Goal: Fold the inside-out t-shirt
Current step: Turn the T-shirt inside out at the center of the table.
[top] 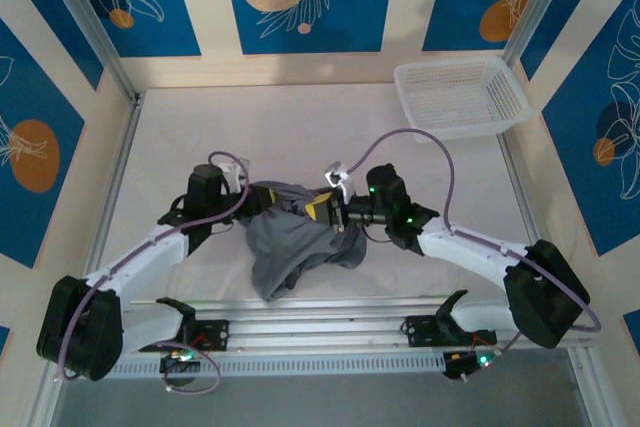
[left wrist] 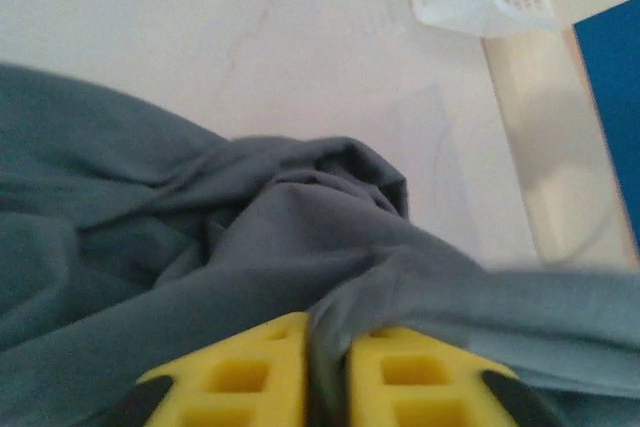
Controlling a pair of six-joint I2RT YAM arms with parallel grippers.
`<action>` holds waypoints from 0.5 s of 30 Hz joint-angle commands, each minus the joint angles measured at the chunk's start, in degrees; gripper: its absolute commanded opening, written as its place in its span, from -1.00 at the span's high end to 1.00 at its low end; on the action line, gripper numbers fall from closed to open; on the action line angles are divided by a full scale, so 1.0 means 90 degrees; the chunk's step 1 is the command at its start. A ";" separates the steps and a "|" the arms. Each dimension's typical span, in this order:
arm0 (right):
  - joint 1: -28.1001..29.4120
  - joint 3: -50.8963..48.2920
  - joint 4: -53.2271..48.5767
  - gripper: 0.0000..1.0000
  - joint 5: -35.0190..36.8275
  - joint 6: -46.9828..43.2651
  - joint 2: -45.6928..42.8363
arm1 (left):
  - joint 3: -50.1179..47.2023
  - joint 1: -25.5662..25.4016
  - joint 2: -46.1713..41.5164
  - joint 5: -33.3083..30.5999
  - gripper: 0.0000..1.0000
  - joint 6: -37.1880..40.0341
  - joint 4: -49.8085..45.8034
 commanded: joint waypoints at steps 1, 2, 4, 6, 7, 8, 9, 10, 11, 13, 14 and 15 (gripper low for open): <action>-0.0099 -0.0248 0.1318 1.00 -0.0802 0.0880 -0.0134 | -0.0252 0.0091 0.0006 0.0315 0.22 -0.0050 0.0795; -0.0095 -0.0244 0.1238 1.00 -0.0746 0.0815 -0.0141 | -0.0283 0.0094 -0.0096 0.0275 0.10 0.0022 0.0770; -0.0105 -0.0218 0.1047 1.00 -0.0545 0.0674 -0.0125 | -0.0295 0.0086 -0.0531 0.0060 -0.02 0.0330 0.0433; -0.0127 -0.0220 0.0926 1.00 -0.0451 0.0595 -0.0111 | -0.0195 0.0065 -0.1193 -0.0382 -0.04 0.0746 -0.0283; -0.0132 -0.0217 0.0914 1.00 -0.0425 0.0582 -0.0086 | -0.0080 0.0028 -0.1512 -0.0573 -0.04 0.0931 -0.0690; -0.0134 -0.0209 0.0902 1.00 -0.0414 0.0580 -0.0074 | 0.0018 -0.0030 -0.1751 -0.0724 -0.04 0.1061 -0.1007; -0.0134 -0.0205 0.0882 1.00 -0.0394 0.0571 -0.0048 | 0.0170 -0.0115 -0.1963 -0.0879 -0.03 0.1133 -0.1364; -0.0134 -0.0183 0.0864 1.00 -0.0366 0.0560 -0.0018 | 0.0316 -0.0225 -0.2108 -0.0967 -0.02 0.1132 -0.1681; -0.0134 -0.0162 0.0854 1.00 -0.0347 0.0546 0.0008 | 0.0446 -0.0316 -0.2172 -0.0991 -0.01 0.1059 -0.1891; -0.0139 -0.0107 0.0815 1.00 -0.0339 0.0541 0.0085 | 0.0716 -0.0548 -0.2196 -0.1003 0.01 0.0810 -0.2306; -0.0139 -0.0077 0.0800 1.00 -0.0328 0.0539 0.0105 | 0.0817 -0.0685 -0.2171 -0.1074 0.03 0.0760 -0.2461; -0.0135 -0.0053 0.0795 1.00 -0.0319 0.0541 0.0126 | 0.0943 -0.0859 -0.2127 -0.1198 0.10 0.0717 -0.2632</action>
